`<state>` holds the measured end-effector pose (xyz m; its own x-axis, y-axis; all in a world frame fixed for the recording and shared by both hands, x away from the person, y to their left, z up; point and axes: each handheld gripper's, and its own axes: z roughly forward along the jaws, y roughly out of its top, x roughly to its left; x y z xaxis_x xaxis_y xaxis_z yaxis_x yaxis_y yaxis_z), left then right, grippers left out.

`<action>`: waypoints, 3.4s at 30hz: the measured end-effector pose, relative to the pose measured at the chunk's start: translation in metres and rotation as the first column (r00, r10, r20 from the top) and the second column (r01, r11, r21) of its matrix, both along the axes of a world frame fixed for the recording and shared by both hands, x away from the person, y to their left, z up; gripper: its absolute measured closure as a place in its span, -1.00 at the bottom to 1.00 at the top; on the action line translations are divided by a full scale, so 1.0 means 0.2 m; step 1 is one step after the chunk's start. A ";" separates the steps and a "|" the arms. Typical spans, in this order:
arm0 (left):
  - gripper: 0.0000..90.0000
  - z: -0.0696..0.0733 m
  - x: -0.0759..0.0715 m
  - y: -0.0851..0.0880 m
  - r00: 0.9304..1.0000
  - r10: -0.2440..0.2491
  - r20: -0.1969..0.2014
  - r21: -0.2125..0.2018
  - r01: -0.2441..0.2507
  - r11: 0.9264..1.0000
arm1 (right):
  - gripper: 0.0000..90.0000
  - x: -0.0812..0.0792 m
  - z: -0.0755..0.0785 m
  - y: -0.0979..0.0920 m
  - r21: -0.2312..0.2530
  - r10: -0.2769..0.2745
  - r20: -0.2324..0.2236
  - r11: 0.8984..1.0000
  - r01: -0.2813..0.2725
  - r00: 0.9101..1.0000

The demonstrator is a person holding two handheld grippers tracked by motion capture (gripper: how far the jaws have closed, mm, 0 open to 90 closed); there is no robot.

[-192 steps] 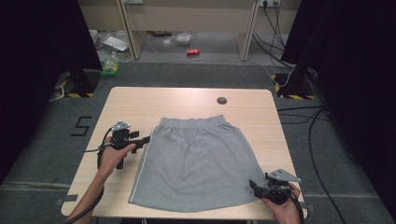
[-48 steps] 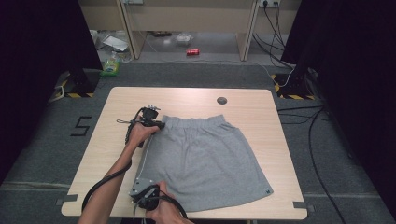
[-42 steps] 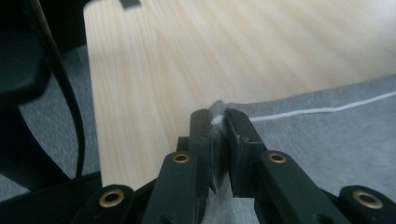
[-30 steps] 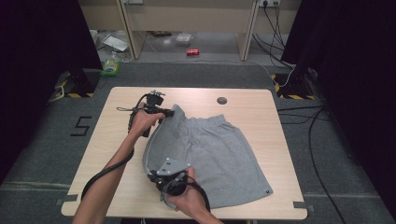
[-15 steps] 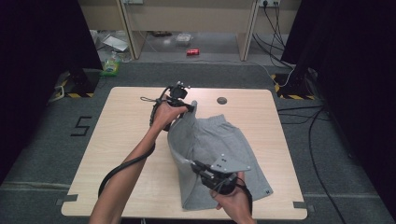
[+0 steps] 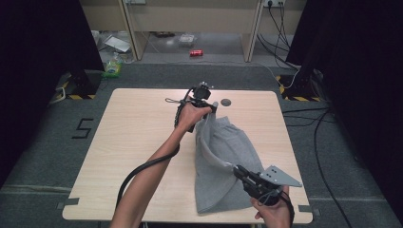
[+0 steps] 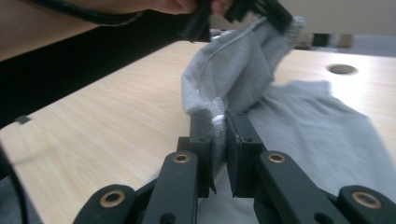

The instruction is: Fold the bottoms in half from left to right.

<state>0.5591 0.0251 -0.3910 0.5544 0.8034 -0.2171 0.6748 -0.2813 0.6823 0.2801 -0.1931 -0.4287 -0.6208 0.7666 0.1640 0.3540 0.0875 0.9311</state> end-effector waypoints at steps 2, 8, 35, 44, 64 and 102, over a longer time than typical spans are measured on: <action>0.73 -0.01 0.00 -0.04 1.000 -0.005 -0.003 -0.007 0.005 1.000 | 0.83 -0.01 -0.02 -0.08 0.010 -0.044 -0.011 0.999 0.044 0.999; 0.64 -0.06 0.00 -0.16 1.000 -0.018 -0.013 -0.034 0.018 0.999 | 0.83 -0.03 -0.07 -0.17 0.004 -0.089 -0.021 0.996 0.089 0.996; 0.13 -0.19 0.03 0.22 0.999 0.012 -0.037 -0.008 -0.012 1.000 | 0.70 -0.13 -0.27 -0.51 -0.112 -0.309 -0.140 0.949 0.295 0.941; 0.08 -0.29 0.01 0.27 0.998 0.006 -0.068 0.027 -0.004 1.000 | 0.24 -0.02 -0.19 -0.42 -0.224 -0.306 -0.093 0.933 0.280 0.947; 0.03 -0.45 -0.03 0.32 0.993 0.011 -0.118 0.044 -0.006 0.999 | 0.98 0.44 -0.30 -0.40 -0.453 -0.314 -0.191 0.869 0.200 0.930; 0.00 -0.47 -0.05 0.36 0.995 0.041 -0.095 0.027 -0.039 0.999 | 0.47 0.03 -0.28 -0.51 -0.396 -0.350 -0.213 0.885 0.247 0.912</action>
